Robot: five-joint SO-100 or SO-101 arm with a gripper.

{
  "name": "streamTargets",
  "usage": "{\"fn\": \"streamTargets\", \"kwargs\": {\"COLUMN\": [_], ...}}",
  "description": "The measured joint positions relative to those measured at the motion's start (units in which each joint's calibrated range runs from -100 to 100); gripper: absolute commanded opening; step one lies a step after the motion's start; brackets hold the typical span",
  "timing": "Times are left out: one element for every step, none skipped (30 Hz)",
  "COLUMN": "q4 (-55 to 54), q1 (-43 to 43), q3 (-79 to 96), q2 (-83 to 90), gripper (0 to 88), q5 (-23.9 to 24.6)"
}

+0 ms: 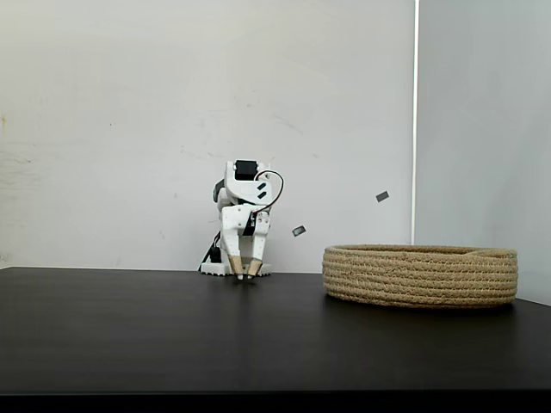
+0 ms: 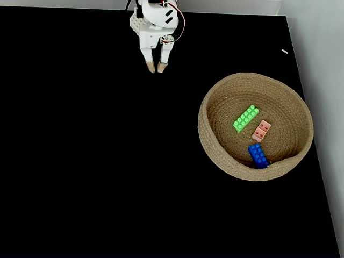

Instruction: Place the lego blocks in the tray

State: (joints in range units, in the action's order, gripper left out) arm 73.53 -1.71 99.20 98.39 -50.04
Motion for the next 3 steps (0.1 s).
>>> {"fn": "streamTargets", "kwargs": {"q4": [0.0, 0.0, 0.0], "q1": [0.0, 0.0, 0.0], "q3": [0.0, 0.0, 0.0], "q2": [0.0, 0.0, 0.0], "gripper": [4.5, 4.5, 4.5], "q5": [0.0, 0.0, 0.0]}}
